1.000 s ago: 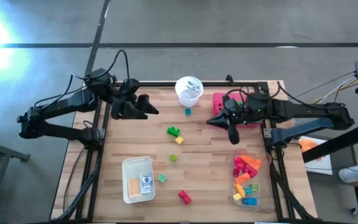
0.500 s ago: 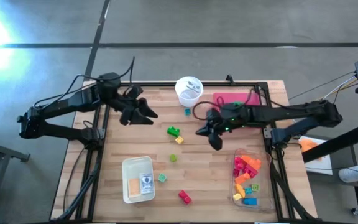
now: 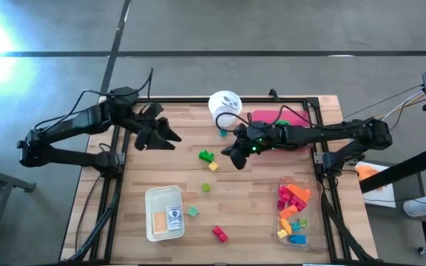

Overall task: Pick & Place Toys
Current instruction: Put the blue game piece into the transparent bin

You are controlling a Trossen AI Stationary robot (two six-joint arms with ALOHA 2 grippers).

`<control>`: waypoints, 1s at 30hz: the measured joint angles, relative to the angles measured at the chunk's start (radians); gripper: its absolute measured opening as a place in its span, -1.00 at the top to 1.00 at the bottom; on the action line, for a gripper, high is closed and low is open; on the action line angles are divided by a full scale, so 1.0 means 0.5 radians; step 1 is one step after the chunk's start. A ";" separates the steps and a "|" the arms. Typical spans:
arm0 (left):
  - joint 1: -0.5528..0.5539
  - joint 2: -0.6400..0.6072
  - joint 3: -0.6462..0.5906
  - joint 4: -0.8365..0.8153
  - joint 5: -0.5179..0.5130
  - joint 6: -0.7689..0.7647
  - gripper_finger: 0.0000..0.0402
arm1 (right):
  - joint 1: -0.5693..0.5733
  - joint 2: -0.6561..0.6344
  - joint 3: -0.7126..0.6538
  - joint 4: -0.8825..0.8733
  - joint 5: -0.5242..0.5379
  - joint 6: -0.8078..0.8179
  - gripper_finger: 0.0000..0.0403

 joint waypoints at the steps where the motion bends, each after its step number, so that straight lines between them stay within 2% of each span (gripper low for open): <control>1: -0.001 -0.023 0.000 0.001 0.000 0.000 -0.99 | -0.010 0.026 0.000 0.011 -0.001 0.037 0.96; 5: -0.002 -0.110 0.000 0.001 0.000 0.000 -0.99 | -0.035 0.147 0.000 0.075 -0.002 0.219 0.96; 11: -0.002 -0.184 -0.001 -0.007 0.000 0.001 -0.99 | -0.054 0.332 0.000 0.301 -0.024 0.216 0.91; 14: -0.002 -0.190 0.000 -0.074 0.000 0.000 -0.99 | -0.077 0.414 0.000 0.433 -0.015 0.236 0.73; 17: -0.006 -0.197 -0.003 -0.134 0.000 0.000 -0.99 | -0.102 0.495 0.000 0.592 0.002 0.306 0.46; 20: -0.011 -0.212 -0.002 -0.196 0.000 0.010 -0.99 | -0.129 0.537 0.021 0.574 0.012 0.378 0.22; 23: -0.013 -0.229 -0.002 -0.206 0.001 0.015 -0.99 | -0.131 0.544 0.115 0.360 0.253 0.363 0.10; 28: -0.014 -0.256 -0.002 -0.204 0.001 0.015 -0.99 | -0.117 0.553 0.452 -0.280 0.804 0.219 0.09; 30: -0.014 -0.264 -0.002 -0.205 0.006 0.015 -0.99 | -0.118 0.601 0.605 -0.521 0.925 0.241 0.09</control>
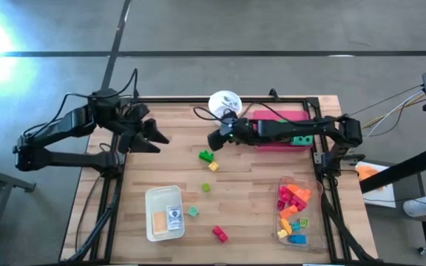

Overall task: Pick & Place Toys
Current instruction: Put the blue game piece into the transparent bin

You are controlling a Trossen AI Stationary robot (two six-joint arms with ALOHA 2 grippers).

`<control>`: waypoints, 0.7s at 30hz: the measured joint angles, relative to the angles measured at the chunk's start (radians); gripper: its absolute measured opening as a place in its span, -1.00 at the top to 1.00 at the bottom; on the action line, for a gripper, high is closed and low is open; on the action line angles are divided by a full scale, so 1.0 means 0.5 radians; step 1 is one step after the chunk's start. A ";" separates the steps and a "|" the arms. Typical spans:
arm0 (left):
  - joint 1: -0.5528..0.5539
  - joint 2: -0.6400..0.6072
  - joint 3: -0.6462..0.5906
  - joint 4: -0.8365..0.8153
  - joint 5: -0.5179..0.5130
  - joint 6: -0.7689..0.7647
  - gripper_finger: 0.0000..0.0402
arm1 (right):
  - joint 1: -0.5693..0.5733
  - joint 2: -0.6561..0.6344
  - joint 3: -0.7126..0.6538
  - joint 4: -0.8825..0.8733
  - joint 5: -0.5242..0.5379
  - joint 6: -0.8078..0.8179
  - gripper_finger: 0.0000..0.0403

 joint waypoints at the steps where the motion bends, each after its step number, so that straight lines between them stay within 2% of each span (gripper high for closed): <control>1: 0.000 -0.005 0.000 0.002 0.002 0.000 -0.99 | -0.001 0.034 0.073 -0.132 0.047 0.039 0.09; 6: 0.000 -0.016 0.000 0.001 0.020 -0.001 -0.99 | -0.002 0.253 0.390 -0.563 0.165 0.222 0.09; 12: 0.000 -0.027 0.001 0.001 0.036 -0.001 -0.99 | 0.000 0.533 0.645 -0.695 0.161 0.326 0.09; 21: 0.000 -0.066 0.002 0.002 0.047 -0.016 -0.99 | -0.041 0.701 0.719 -0.848 0.157 0.429 0.09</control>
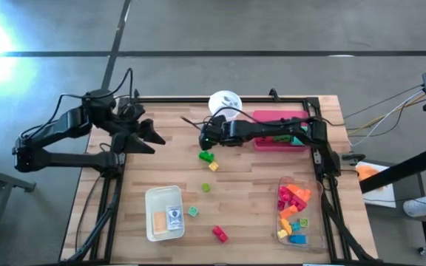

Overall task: Pick & Place Toys
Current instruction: Put the blue game piece into the transparent bin

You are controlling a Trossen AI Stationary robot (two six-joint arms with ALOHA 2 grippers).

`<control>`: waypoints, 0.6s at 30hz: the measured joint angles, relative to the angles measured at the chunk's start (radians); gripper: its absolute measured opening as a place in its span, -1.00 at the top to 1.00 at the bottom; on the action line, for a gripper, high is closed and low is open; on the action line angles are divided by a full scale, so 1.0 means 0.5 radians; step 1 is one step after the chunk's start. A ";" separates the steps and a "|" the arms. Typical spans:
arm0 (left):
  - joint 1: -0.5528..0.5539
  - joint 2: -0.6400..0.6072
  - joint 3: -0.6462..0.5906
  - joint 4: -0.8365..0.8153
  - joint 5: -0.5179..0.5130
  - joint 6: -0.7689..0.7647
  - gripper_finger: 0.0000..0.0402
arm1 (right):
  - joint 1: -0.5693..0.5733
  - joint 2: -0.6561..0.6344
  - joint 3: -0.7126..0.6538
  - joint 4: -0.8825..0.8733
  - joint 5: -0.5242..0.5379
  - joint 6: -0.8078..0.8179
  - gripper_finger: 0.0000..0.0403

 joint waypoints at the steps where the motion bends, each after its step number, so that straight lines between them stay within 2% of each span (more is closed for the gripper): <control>1: 0.000 -0.007 0.000 0.001 0.000 -0.003 -0.99 | -0.009 0.000 -0.011 0.002 0.000 0.001 0.09; 18: 0.000 -0.010 -0.001 -0.001 0.008 -0.054 -0.99 | -0.087 -0.018 -0.192 0.014 0.004 0.150 0.09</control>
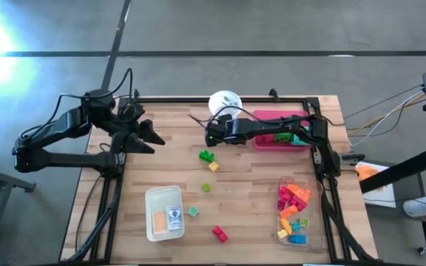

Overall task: Pick & Place Toys
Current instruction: Put the blue game piece into the transparent bin

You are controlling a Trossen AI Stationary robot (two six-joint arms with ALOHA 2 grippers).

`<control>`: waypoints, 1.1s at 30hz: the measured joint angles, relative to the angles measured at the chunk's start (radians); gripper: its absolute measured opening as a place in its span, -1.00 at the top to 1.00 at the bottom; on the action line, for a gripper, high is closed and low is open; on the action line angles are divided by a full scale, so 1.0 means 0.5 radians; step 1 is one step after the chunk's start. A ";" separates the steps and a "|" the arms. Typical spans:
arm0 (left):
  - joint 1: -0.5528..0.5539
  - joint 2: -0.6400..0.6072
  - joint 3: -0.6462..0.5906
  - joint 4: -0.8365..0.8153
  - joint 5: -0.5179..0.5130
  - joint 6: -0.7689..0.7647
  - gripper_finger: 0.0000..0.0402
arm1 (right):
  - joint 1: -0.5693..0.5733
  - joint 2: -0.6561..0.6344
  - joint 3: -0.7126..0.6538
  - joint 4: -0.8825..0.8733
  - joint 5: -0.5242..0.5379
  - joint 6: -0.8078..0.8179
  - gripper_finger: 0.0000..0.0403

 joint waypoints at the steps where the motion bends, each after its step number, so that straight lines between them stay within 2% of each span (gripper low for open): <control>1: 0.000 0.000 0.000 0.000 0.000 0.000 -0.99 | 0.000 0.000 -0.001 0.007 0.003 0.011 0.09; 9: 0.000 0.000 0.000 0.000 0.005 -0.038 -0.99 | 0.002 -0.001 -0.004 0.169 0.004 0.015 0.09; 21: 0.000 0.000 0.000 0.004 0.004 -0.045 -0.99 | 0.005 -0.002 -0.015 0.189 0.060 0.059 0.04; 24: 0.000 0.000 0.001 0.007 0.004 -0.047 -0.99 | 0.011 -0.002 -0.015 0.189 0.060 0.068 -0.09; 33: -0.008 0.000 0.000 0.009 -0.002 -0.084 -0.99 | 0.011 -0.002 -0.017 0.206 0.059 0.044 -0.67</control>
